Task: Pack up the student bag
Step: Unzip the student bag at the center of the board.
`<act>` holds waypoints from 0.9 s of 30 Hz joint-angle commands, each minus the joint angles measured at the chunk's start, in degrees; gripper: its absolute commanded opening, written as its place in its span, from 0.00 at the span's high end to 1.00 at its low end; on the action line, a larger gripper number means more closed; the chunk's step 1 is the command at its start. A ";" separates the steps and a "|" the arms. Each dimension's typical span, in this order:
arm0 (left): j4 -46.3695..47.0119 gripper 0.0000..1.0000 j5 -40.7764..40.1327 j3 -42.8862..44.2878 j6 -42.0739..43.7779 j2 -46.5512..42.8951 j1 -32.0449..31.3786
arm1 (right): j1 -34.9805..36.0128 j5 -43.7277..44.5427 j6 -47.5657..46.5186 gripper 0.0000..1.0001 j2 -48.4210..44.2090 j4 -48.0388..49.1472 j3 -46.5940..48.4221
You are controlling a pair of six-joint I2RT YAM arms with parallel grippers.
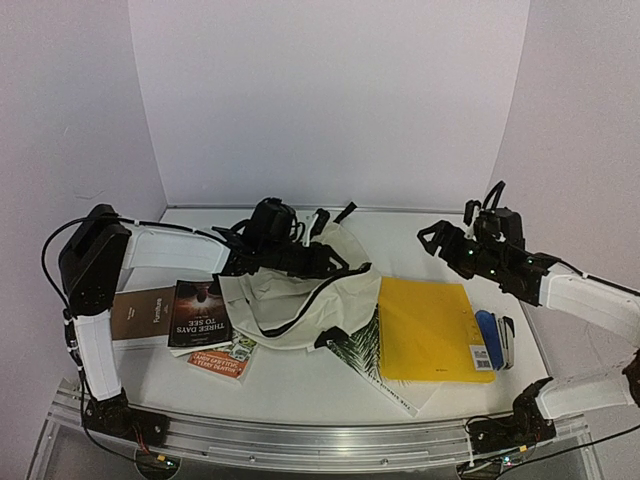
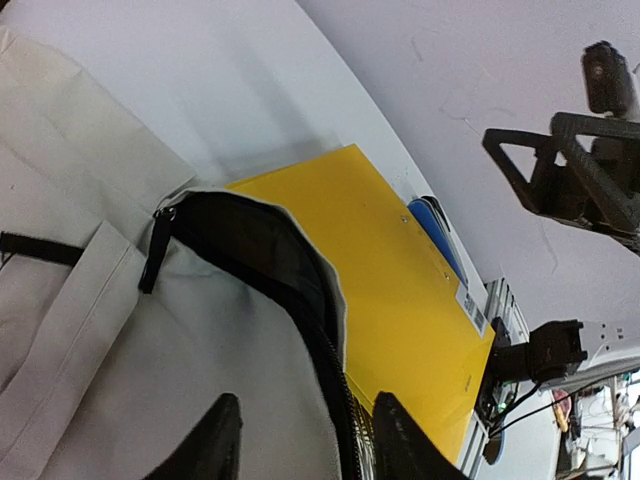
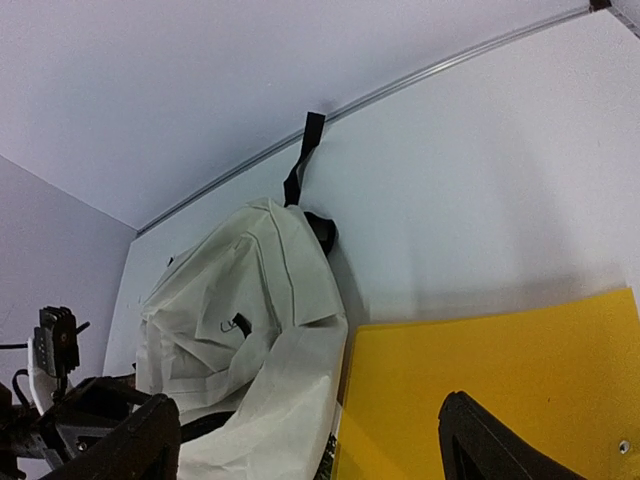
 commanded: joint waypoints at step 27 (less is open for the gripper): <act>-21.42 0.52 2.35 -7.75 16.84 -14.78 -0.22 | 0.59 -8.81 6.77 0.14 -1.76 0.60 -5.47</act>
